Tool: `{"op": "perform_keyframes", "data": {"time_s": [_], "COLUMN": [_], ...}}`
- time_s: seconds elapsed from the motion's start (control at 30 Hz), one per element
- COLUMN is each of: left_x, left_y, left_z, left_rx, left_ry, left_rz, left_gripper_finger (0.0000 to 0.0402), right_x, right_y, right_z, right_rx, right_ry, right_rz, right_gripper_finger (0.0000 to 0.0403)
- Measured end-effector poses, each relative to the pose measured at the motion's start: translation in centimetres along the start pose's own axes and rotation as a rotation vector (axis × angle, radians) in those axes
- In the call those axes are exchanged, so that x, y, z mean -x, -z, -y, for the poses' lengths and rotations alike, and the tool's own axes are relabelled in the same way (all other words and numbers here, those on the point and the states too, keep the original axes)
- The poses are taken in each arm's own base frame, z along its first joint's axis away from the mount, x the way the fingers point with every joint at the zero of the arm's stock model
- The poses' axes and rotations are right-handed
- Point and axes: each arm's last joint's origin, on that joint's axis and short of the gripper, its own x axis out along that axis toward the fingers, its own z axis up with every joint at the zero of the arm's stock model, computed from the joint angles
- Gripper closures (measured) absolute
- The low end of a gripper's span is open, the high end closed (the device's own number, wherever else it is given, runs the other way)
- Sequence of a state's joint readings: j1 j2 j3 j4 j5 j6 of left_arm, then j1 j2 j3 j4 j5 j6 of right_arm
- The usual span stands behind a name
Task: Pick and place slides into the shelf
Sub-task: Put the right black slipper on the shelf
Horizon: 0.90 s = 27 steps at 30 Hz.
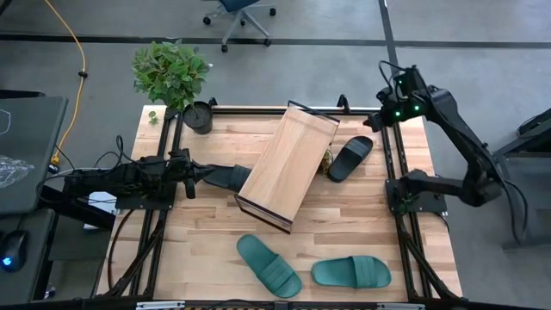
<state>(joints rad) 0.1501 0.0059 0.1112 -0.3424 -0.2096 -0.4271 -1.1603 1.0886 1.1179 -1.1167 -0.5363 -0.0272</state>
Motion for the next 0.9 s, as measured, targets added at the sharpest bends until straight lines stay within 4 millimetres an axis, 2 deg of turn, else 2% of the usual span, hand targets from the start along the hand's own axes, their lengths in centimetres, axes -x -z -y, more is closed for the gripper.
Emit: {"op": "perform_keyframes", "data": {"time_s": [0.27,0.63,0.77,0.9], "left_x": [0.0,0.0,0.0,0.0], "left_y": [0.0,0.0,0.0,0.0], "left_z": [0.0,0.0,0.0,0.0], "left_rx": [-0.009,-0.011,-0.011,-0.011], "left_ry": [-0.006,-0.008,-0.009,-0.012], "left_rz": [0.000,0.001,0.002,0.003], "left_gripper_finger": [0.0401,0.0401,0.0401,0.0401], "right_x": [-2.5,-7.0,-7.7,-7.6], "right_y": [0.8,4.8,5.9,5.6], "right_z": [3.1,5.5,5.9,5.8], "right_rx": [-0.075,-0.157,-0.173,-0.157], "right_ry": [0.067,0.051,0.048,0.049], "right_rz": [-0.230,-0.348,-0.380,-0.365], "right_gripper_finger": [0.0341,0.0340,0.0333,0.0324]}}
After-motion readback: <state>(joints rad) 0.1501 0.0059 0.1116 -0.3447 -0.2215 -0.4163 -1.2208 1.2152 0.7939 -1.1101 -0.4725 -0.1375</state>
